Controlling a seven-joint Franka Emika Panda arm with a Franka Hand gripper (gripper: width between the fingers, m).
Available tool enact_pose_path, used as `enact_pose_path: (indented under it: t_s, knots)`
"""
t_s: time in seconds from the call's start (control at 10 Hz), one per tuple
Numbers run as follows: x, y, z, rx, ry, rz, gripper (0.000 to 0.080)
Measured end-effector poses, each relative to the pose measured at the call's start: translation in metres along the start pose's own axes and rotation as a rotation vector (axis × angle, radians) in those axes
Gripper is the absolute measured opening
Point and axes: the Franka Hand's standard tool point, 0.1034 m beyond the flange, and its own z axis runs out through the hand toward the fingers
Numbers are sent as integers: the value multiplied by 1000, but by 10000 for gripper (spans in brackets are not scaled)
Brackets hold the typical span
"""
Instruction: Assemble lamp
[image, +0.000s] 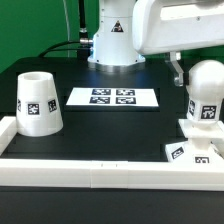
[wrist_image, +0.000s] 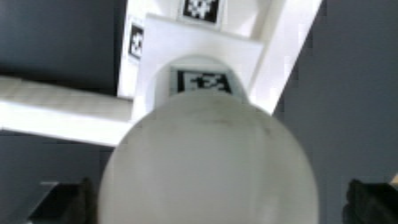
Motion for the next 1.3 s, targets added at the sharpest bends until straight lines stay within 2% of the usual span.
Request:
enact_pose_path:
  t_s: [0.2,0.3,0.6,0.8,0.9,1.2,1.3]
  knots:
    - [-8,2,5,22,-152,-10,699]
    - [2,5,7,12,-99,-16,699]
    - [-1,4,12,0,-102,-49,699]
    - [-2,4,13,2,-104,-51,699]
    - [-2,4,13,2,-104,-51,586]
    - [-2,4,13,1,-104,-18,576]
    - [-2,4,13,11,-101,35,576]
